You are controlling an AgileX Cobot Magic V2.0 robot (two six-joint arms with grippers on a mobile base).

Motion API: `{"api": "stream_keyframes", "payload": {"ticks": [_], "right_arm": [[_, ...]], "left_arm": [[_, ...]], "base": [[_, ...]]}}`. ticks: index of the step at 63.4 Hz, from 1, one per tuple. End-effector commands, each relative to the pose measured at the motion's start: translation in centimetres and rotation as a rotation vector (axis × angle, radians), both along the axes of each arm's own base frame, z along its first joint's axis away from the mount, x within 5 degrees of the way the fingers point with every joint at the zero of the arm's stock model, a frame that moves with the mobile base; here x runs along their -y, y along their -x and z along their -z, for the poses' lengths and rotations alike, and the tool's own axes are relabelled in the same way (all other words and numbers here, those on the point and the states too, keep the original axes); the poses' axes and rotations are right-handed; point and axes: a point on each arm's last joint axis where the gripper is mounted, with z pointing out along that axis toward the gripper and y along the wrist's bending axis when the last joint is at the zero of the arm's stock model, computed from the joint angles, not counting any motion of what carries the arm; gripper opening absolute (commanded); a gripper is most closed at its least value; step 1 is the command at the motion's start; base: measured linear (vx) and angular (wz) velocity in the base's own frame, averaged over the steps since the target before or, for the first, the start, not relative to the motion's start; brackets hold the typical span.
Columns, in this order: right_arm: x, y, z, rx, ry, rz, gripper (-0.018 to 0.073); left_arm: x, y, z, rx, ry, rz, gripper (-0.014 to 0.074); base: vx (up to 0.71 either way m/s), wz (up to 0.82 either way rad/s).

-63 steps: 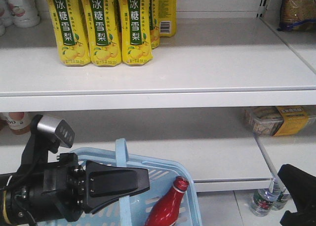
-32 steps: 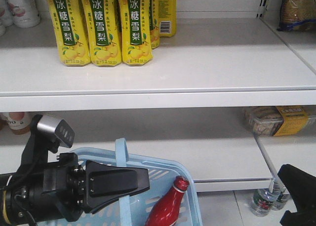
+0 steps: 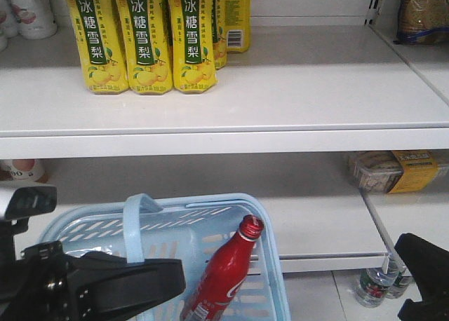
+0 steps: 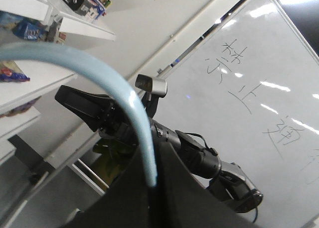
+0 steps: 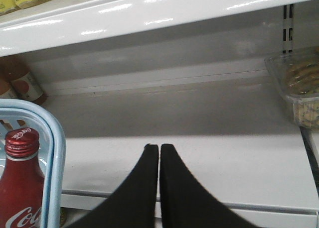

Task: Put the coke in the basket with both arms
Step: 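Swing the basket with the bottle toward the left side with the left gripper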

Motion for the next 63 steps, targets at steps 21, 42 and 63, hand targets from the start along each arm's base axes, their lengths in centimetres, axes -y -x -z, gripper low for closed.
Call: {"api": "stream_keyframes", "payload": {"ticks": [21,42,63], "right_arm": [[-0.2,-0.1,-0.9,0.01,-0.033,-0.012,-0.0005],[-0.2,-0.1,-0.9,0.01,-0.033,-0.012,-0.0005],[-0.2,-0.1,-0.9,0.01,-0.033,-0.014,-0.0005]], "left_arm": [[-1.8,0.9,0.2,0.352,0.013,-0.266,-0.0007],[-2.2,0.0,2.1,0.475,-0.185,-0.442,-0.0007],[-2.9,-0.9,3.6,0.479,-0.375,-0.541,-0.0007]], "base": [[0.0,0.0],[0.0,0.0],[0.0,0.0]]}}
